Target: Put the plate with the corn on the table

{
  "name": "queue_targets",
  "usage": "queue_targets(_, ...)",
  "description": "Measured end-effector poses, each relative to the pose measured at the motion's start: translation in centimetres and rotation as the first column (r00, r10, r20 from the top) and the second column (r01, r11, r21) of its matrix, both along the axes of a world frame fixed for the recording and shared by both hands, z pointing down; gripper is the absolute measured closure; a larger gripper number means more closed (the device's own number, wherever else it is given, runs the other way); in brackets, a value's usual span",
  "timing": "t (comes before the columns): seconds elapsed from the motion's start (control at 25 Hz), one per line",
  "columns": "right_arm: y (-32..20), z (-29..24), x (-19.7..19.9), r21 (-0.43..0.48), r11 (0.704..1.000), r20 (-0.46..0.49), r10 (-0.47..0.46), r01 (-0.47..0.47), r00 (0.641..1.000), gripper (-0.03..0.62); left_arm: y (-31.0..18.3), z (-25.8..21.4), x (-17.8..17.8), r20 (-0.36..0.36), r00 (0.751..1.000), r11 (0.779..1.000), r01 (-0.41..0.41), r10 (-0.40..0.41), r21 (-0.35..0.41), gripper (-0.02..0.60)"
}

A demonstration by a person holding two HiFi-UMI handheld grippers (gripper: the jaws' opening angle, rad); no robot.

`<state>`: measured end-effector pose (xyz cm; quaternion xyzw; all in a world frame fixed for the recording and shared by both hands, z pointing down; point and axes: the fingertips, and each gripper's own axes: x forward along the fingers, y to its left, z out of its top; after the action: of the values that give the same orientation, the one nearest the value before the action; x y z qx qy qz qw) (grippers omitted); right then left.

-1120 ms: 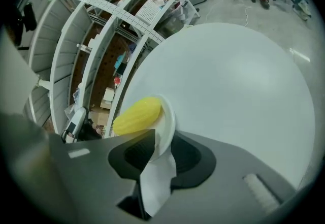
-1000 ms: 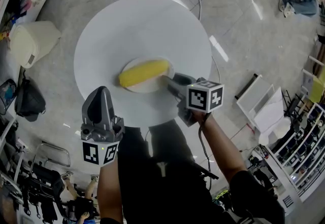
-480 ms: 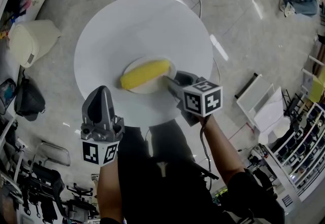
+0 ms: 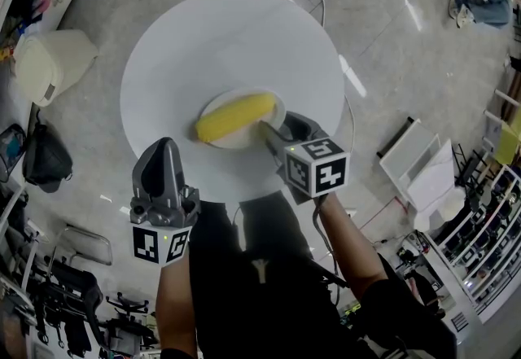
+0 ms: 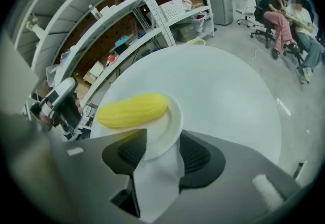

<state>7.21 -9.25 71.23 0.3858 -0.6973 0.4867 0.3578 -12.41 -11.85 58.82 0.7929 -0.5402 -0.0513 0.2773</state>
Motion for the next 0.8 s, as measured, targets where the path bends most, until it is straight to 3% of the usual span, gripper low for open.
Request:
queue_targets(0.4,-0.1,0.1,0.4,0.031,0.998,-0.063,-0.058,0.060,0.996,0.370,0.2,0.0,-0.1,-0.001,1.000,1.000,0.001,-0.001,0.001,0.578)
queue_targets(0.8,-0.3,-1.0,1.7,0.062,0.998,-0.066,-0.018,0.022,0.998,0.367,1.0,-0.5,-0.4,0.001,1.000,1.000,0.003,-0.003,0.014,0.578)
